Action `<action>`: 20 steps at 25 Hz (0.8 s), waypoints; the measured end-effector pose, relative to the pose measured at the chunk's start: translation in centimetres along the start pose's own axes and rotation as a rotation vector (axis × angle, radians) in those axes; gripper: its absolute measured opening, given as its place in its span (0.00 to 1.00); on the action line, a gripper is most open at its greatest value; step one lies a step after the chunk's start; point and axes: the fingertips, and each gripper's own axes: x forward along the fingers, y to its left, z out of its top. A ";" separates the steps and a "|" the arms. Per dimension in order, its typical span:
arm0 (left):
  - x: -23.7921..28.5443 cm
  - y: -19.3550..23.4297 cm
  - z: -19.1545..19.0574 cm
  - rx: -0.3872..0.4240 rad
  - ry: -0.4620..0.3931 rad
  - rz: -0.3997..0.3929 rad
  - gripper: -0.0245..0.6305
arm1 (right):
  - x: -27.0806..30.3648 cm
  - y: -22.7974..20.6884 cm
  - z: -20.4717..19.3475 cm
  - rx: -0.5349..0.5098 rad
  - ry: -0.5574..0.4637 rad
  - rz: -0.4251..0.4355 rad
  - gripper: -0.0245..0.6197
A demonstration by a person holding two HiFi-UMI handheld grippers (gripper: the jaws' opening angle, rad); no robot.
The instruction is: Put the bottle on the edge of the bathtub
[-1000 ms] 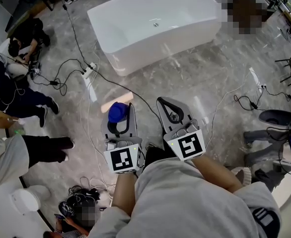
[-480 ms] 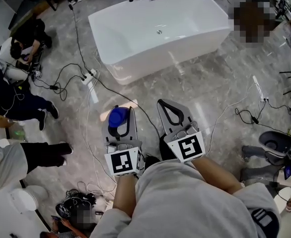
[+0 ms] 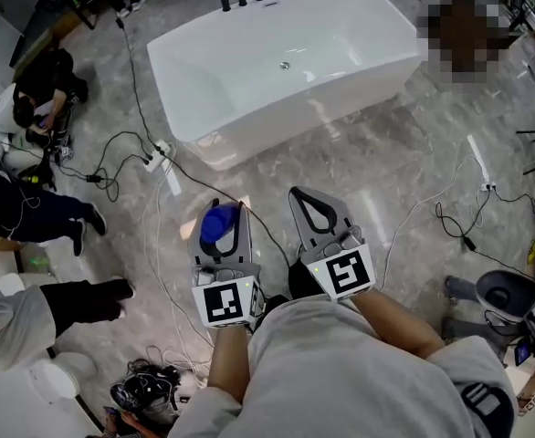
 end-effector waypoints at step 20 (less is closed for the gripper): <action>9.7 -11.0 0.7 0.032 -0.015 -0.213 0.29 | -3.9 -12.4 -2.6 0.030 -0.005 -0.167 0.05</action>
